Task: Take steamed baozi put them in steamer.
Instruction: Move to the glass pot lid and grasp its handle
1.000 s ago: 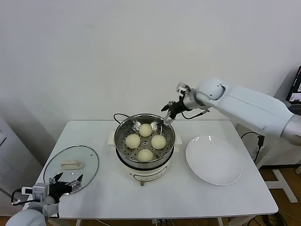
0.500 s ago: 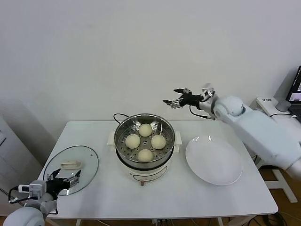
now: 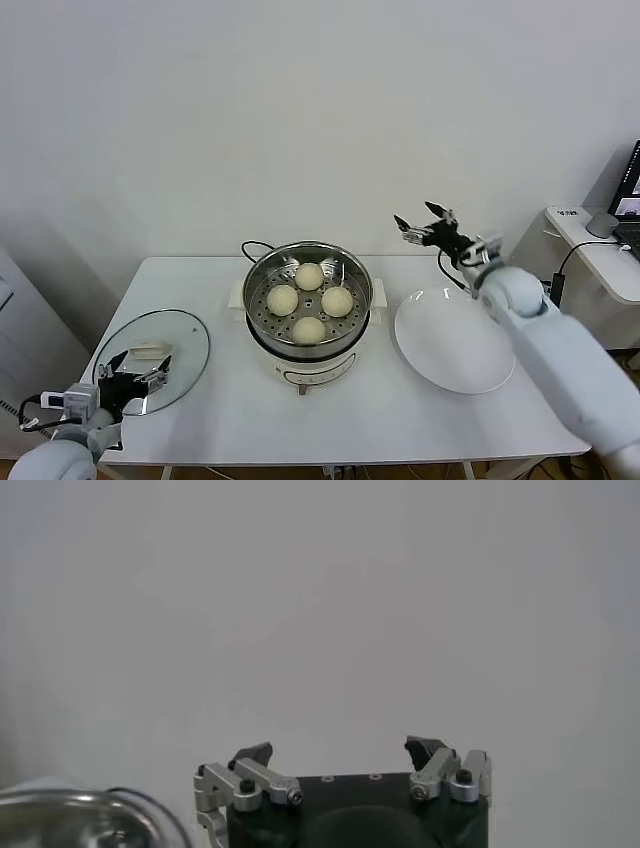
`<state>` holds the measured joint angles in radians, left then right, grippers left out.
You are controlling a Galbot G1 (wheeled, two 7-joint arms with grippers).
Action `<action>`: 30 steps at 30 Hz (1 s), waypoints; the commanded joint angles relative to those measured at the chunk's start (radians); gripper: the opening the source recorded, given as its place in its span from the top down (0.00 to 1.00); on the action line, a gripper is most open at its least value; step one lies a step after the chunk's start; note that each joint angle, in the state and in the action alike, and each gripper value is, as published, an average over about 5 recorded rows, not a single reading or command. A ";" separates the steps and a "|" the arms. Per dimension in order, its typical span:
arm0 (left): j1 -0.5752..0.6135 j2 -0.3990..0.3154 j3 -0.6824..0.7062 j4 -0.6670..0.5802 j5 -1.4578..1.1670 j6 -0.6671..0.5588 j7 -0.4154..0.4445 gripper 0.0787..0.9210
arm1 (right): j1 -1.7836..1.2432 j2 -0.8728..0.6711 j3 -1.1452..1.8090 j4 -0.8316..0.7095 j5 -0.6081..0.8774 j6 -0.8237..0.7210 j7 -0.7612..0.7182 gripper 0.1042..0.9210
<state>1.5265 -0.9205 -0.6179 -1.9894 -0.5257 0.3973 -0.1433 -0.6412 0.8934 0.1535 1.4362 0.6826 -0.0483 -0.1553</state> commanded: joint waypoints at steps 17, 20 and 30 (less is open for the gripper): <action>-0.033 -0.013 -0.014 0.338 1.071 -0.561 0.138 0.12 | -0.514 0.338 0.548 0.061 -0.331 0.091 -0.012 0.12; -0.045 -0.032 -0.037 0.379 1.219 -0.623 0.122 0.12 | -0.512 0.350 0.548 0.052 -0.347 0.093 -0.021 0.12; -0.084 -0.095 -0.096 0.446 1.595 -0.744 0.046 0.12 | -0.496 0.372 0.544 0.020 -0.367 0.101 -0.033 0.12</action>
<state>1.4683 -0.9733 -0.6746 -1.6363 0.6107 -0.1710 -0.0548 -1.1065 1.2279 0.6628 1.4658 0.3502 0.0469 -0.1835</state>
